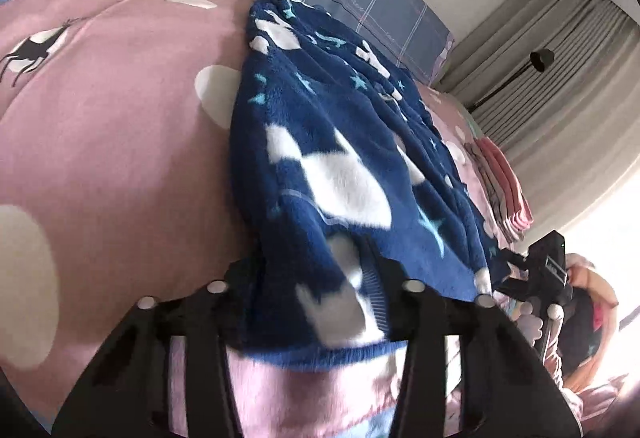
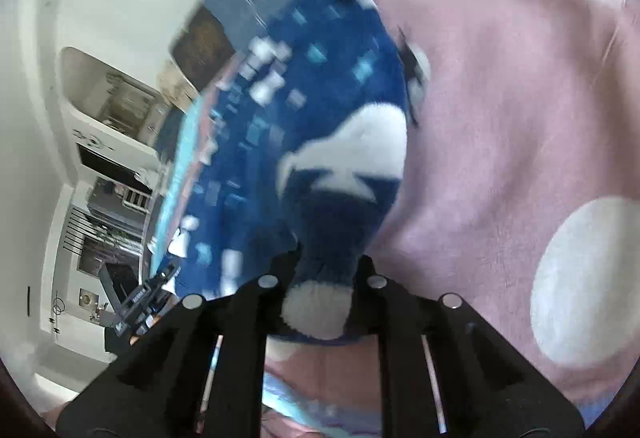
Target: Fold small clothes
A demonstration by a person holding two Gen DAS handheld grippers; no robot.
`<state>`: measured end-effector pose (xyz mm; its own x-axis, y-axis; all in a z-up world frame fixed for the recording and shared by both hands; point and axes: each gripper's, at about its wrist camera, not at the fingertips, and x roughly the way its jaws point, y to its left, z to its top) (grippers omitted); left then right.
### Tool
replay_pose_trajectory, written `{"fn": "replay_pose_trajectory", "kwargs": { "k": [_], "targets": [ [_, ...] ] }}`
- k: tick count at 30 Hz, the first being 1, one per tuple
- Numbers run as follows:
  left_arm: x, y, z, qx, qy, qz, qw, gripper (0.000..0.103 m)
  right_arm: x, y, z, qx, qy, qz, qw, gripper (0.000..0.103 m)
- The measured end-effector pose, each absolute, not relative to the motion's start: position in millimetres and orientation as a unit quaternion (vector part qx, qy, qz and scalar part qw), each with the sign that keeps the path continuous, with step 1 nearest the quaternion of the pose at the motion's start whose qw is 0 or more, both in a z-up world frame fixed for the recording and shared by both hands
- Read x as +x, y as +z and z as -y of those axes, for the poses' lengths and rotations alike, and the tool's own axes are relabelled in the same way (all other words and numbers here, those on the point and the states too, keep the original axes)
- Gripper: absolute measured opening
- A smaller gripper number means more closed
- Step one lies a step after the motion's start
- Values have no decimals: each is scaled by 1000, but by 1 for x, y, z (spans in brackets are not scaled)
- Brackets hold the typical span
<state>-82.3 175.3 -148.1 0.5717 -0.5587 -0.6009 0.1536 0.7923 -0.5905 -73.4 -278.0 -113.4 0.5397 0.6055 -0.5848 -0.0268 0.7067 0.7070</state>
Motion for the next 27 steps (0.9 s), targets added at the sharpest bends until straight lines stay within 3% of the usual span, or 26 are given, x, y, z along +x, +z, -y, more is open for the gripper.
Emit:
{"fn": "replay_pose_trajectory", "kwargs": {
  "k": [7, 12, 18, 22, 27],
  "targets": [
    [-118, -93, -171, -199, -198, -335, 899, 10, -156, -9, 277, 288, 276, -290, 870, 10],
    [-162, -39, -167, -184, -239, -287, 909, 10, -194, 31, 280, 247, 250, -240, 905, 11],
    [-216, 26, -174, -145, -216, -195, 946, 11, -165, 11, 278, 228, 174, -235, 929, 11],
    [-194, 20, -162, -100, -169, -186, 963, 11, -134, 0, 273, 229, 137, -222, 938, 12],
    [-140, 3, -157, -131, -148, -212, 957, 11, -118, 3, 269, 209, 135, -209, 946, 12]
  ]
}}
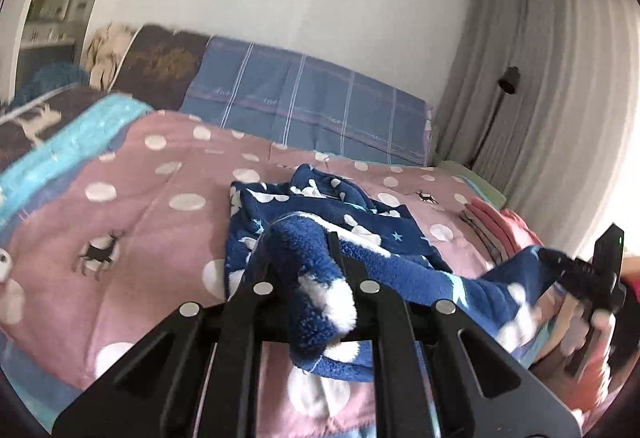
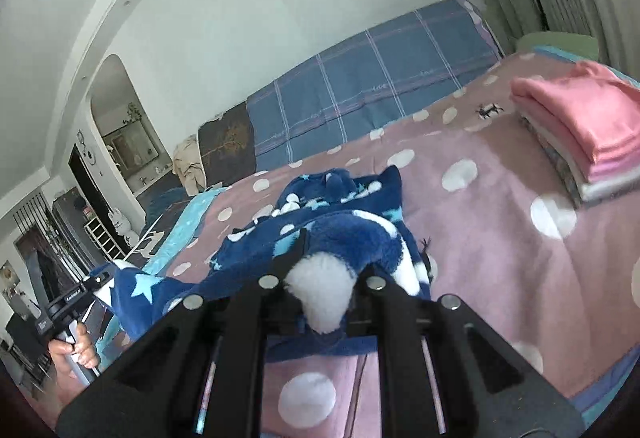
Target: Fold small clothes
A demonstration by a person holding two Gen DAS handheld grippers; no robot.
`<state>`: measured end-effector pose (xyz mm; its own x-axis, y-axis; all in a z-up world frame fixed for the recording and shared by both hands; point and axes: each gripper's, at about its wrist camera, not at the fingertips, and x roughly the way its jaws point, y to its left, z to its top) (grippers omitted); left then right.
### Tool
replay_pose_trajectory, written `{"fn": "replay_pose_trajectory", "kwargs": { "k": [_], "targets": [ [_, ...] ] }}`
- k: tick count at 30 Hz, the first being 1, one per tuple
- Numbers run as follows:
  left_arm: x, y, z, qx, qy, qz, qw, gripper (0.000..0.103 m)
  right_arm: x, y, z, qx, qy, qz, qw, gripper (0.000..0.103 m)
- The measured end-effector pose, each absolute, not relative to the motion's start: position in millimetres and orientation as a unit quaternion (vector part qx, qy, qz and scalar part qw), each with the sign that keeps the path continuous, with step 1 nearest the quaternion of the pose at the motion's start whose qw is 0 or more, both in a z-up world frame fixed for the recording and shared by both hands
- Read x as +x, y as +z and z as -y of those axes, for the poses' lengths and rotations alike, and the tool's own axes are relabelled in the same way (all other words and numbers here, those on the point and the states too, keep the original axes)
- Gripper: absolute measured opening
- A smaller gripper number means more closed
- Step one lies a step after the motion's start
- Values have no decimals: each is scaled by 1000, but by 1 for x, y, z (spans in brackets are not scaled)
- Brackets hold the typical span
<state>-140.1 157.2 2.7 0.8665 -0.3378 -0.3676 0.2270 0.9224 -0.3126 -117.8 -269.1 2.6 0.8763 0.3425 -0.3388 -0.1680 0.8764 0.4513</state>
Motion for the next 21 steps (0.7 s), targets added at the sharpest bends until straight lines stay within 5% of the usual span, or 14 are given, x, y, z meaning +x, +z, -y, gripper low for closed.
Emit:
{"fn": "replay_pose_trajectory", "kwargs": {
  "k": [21],
  "targets": [
    [-11, 60, -140, -87, -115, -163, 976, 11, 63, 55, 271, 150, 133, -168, 965, 12]
  ]
}}
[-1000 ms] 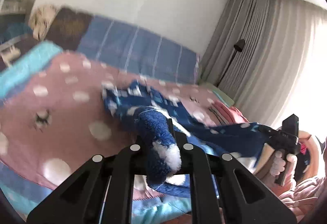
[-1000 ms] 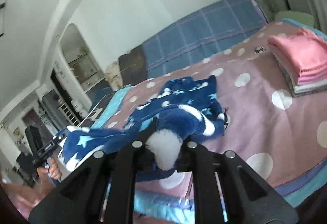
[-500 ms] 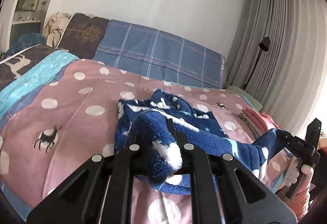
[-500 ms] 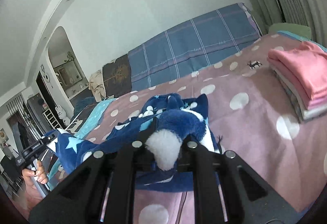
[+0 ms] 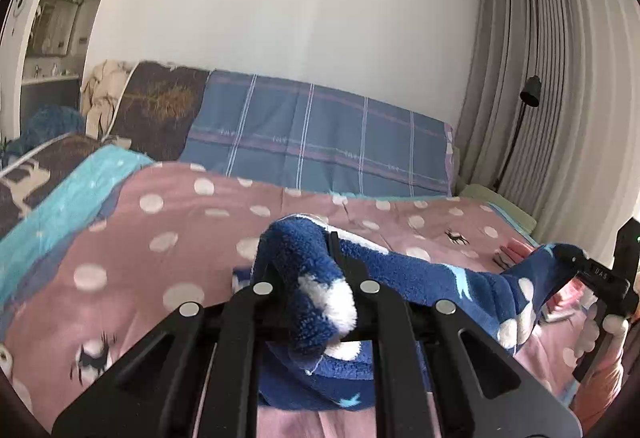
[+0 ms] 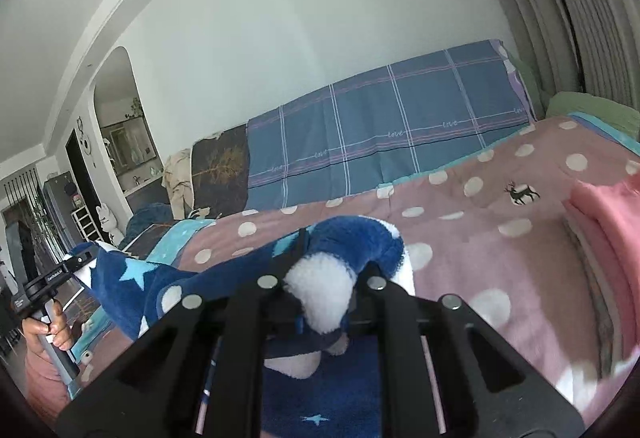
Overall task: Fold small clothes
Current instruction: 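Lift the foot end and fold it toward the collar with both grippers, then lay the folded end down and open both grippers, releasing the onesie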
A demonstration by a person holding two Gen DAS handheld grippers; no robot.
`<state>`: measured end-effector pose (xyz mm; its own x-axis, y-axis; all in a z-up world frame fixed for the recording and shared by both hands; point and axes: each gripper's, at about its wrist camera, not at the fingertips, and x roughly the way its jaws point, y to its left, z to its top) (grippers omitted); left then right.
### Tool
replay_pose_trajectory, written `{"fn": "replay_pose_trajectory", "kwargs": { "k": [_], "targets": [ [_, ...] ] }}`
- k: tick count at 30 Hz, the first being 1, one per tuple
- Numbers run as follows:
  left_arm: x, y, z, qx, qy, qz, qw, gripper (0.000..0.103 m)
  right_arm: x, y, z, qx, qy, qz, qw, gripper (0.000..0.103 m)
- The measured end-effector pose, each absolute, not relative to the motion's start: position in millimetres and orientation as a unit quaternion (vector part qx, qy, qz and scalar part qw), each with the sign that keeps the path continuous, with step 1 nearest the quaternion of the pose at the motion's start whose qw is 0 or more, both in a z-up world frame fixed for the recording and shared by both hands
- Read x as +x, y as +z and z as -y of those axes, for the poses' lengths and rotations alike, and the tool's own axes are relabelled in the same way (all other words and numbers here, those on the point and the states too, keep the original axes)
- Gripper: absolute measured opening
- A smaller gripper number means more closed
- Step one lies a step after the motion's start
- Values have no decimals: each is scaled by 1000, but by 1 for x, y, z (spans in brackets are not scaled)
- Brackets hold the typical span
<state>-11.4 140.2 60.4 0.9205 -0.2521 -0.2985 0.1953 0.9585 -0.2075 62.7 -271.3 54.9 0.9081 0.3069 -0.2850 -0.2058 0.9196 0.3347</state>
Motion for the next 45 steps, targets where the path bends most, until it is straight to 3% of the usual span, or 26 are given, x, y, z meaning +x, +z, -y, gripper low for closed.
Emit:
{"fn": "replay_pose_trajectory", "kwargs": {
  "k": [6, 12, 16, 21, 23, 25, 29, 31, 33, 37, 41, 42, 45],
  "targets": [
    [49, 72, -135, -76, -109, -165, 977, 11, 139, 38, 263, 141, 117, -209, 961, 13],
    [129, 51, -135, -71, -99, -205, 971, 12, 225, -38, 261, 147, 87, -309, 936, 13],
    [182, 5, -133, -68, -82, -253, 962, 12, 260, -102, 262, 149, 70, -374, 913, 16],
    [236, -94, -132, -52, -33, -355, 933, 13, 259, -115, 272, 183, 83, -374, 906, 16],
    [246, -111, -139, -75, -47, -383, 919, 13, 256, -110, 268, 168, 81, -370, 910, 24],
    [243, -104, -146, -93, -55, -373, 921, 15, 244, -97, 262, 146, 84, -357, 919, 49],
    [236, -99, -150, -102, -64, -366, 923, 20, 210, -66, 249, 108, 123, -335, 928, 49],
    [229, -88, -150, -104, -69, -345, 930, 29, 198, -57, 235, 70, 144, -343, 926, 49],
    [213, -70, -151, -110, -74, -310, 941, 55, 190, -58, 215, 24, 163, -362, 917, 49],
    [179, -38, -144, -85, -134, -294, 943, 55, 196, -75, 182, -20, 186, -409, 893, 43],
    [165, -38, -112, -21, -200, -332, 921, 41, 247, -88, 165, -16, 177, -450, 875, 40],
    [164, -42, -102, -5, -217, -349, 912, 40, 264, -84, 165, -14, 165, -439, 883, 35],
    [178, -68, -63, 51, -248, -408, 877, 40, 301, -69, 182, 10, 118, -379, 918, 35]
  ]
}}
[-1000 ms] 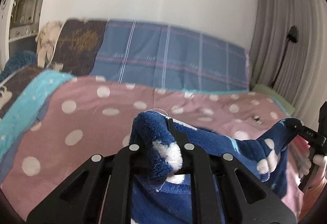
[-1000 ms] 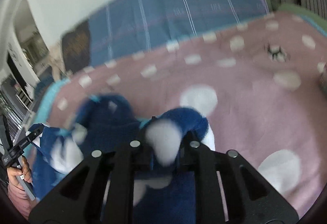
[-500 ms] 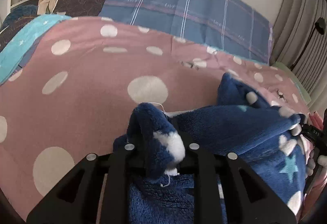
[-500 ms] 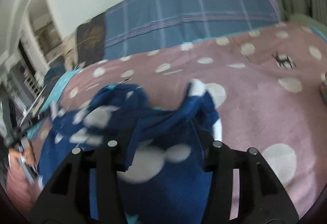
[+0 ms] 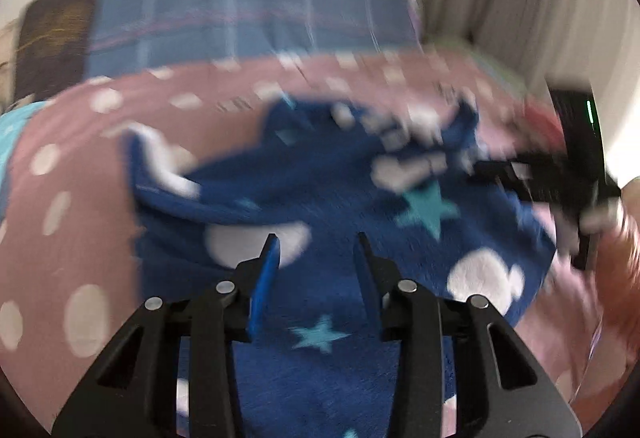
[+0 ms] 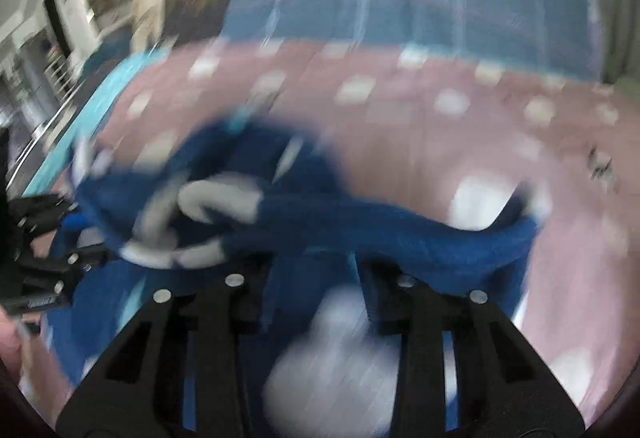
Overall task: Fold small clothes
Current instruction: 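Lay the folded end down and open both grippers, releasing the onesie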
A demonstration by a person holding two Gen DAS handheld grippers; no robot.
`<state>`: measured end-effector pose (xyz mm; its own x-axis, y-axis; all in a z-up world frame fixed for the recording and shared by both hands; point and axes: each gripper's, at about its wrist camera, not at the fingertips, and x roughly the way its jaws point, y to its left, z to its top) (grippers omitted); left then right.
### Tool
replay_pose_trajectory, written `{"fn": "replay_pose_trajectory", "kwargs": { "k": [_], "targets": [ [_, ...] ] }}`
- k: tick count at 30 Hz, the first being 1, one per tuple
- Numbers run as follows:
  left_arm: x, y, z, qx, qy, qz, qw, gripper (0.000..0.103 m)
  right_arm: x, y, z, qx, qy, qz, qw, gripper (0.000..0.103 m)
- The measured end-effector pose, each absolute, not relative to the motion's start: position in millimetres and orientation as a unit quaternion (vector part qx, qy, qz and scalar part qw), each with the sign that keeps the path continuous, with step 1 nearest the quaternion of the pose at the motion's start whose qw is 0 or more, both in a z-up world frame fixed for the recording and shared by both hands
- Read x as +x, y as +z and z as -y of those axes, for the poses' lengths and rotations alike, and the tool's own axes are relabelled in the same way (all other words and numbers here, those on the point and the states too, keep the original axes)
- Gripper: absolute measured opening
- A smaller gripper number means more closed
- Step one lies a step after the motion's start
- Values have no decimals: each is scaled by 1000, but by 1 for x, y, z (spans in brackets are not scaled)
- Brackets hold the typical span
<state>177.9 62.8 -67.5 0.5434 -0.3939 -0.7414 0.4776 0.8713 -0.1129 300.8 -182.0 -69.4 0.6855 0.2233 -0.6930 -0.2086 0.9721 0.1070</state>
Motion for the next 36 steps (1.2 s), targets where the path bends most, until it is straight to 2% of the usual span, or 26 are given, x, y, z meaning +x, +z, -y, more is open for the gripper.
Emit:
{"fn": "replay_pose_trajectory", "kwargs": {
  "k": [3, 5, 7, 10, 12, 15, 16, 18, 20, 21, 22, 23, 25, 27, 29, 32, 34, 36],
  "targets": [
    [208, -80, -38, 88, -240, -429, 866, 40, 312, -76, 214, 91, 90, -395, 910, 38],
    [231, -72, -35, 106, -220, -394, 886, 40, 304, -80, 231, 114, 104, -394, 906, 38],
    [262, -63, -46, 105, -131, -358, 919, 40, 298, -80, 253, 115, 84, -387, 911, 52],
    [276, -58, -77, 38, -91, -362, 927, 43, 307, -85, 294, 157, 61, -396, 903, 59],
    [270, -60, -98, 22, -96, -357, 929, 68, 323, -99, 315, 211, 73, -434, 873, 63],
    [278, -72, -125, 8, -77, -382, 921, 76, 337, -122, 317, 265, 136, -475, 828, 64],
    [287, -78, -134, -12, -77, -403, 912, 78, 337, -125, 314, 267, 148, -479, 823, 52],
    [305, -86, -143, -44, -76, -431, 898, 79, 329, -116, 306, 249, 153, -455, 841, 11],
    [317, -97, -152, -85, -83, -456, 882, 79, 306, -87, 309, 259, 170, -373, 874, 11],
    [320, -104, -154, -111, -107, -471, 868, 68, 298, -76, 312, 265, 177, -346, 882, 11],
    [321, -108, -155, -126, -121, -478, 861, 46, 294, -70, 316, 269, 178, -335, 885, 11],
    [322, -110, -154, -128, -130, -480, 858, 10, 295, -66, 318, 270, 174, -330, 888, 12],
    [305, -92, -153, -120, -129, -426, 887, 10, 311, -79, 311, 234, 147, -367, 888, 26],
    [283, -69, -156, -123, -136, -372, 910, 10, 323, -104, 305, 194, 87, -418, 883, 34],
    [274, -55, -164, -138, -134, -349, 917, 10, 319, -119, 308, 191, 54, -442, 875, 34],
    [291, -70, -162, -105, -109, -378, 913, 15, 282, -105, 324, 221, 47, -403, 887, 37],
    [303, -93, -156, -91, -89, -421, 898, 21, 246, -85, 333, 208, 52, -381, 899, 45],
    [298, -100, -157, -99, -87, -433, 892, 25, 207, -70, 334, 192, 70, -371, 906, 47]
  ]
}}
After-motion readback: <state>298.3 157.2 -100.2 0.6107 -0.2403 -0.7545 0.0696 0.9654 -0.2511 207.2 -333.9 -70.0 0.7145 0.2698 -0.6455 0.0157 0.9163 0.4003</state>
